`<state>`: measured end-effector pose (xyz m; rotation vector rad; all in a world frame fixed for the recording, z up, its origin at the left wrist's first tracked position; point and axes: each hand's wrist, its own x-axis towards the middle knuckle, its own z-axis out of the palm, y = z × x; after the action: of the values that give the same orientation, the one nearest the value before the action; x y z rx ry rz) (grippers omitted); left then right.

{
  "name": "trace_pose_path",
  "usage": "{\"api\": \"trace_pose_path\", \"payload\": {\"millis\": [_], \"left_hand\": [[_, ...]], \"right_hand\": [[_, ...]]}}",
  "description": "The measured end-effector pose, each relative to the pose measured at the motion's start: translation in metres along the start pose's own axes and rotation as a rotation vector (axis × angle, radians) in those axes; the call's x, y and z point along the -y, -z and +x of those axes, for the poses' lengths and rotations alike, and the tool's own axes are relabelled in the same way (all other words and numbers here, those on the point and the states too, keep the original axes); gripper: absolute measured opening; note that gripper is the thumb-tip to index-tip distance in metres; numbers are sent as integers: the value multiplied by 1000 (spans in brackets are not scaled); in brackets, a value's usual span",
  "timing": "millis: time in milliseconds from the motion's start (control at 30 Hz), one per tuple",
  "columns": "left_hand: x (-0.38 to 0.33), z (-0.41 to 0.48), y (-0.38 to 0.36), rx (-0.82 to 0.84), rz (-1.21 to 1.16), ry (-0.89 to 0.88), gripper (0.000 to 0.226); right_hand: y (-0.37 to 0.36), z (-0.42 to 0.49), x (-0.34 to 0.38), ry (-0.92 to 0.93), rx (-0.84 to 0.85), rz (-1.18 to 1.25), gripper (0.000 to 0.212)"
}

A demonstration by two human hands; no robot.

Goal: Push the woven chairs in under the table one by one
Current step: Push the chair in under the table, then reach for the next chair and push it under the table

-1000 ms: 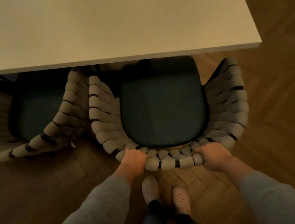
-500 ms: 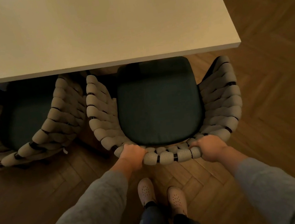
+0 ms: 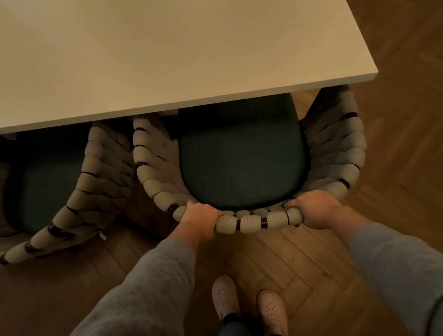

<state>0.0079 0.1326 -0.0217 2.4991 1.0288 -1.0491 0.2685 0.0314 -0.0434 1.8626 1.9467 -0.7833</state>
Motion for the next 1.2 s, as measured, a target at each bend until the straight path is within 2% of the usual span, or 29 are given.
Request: {"api": "trace_pose_path", "payload": {"millis": [467, 567, 667, 767, 867, 967, 1067, 1200], "left_hand": [[11, 5, -24, -30, 97, -18, 41], [12, 5, -30, -101, 57, -62, 57], [23, -11, -40, -254, -97, -86, 77], [55, -37, -62, -381, -164, -59, 90], [106, -70, -92, -482, -207, 54, 93], [171, -110, -125, -477, -246, 178, 95], [238, -152, -159, -472, -317, 292, 95], [324, -205, -197, -396, -341, 359, 95]], "right_hand": [[-4, 4, 18, -21, 26, -67, 45], [-1, 3, 18, -76, 136, -85, 56], [9, 6, 35, -121, 220, -93, 80], [23, 21, 90, -58, 141, -48, 95], [35, 45, 169, 37, 18, 74, 97], [43, 72, 256, 101, -137, 164, 92], [47, 95, 344, 136, -254, 153, 88], [44, 125, 441, 166, -295, 82, 88]]}}
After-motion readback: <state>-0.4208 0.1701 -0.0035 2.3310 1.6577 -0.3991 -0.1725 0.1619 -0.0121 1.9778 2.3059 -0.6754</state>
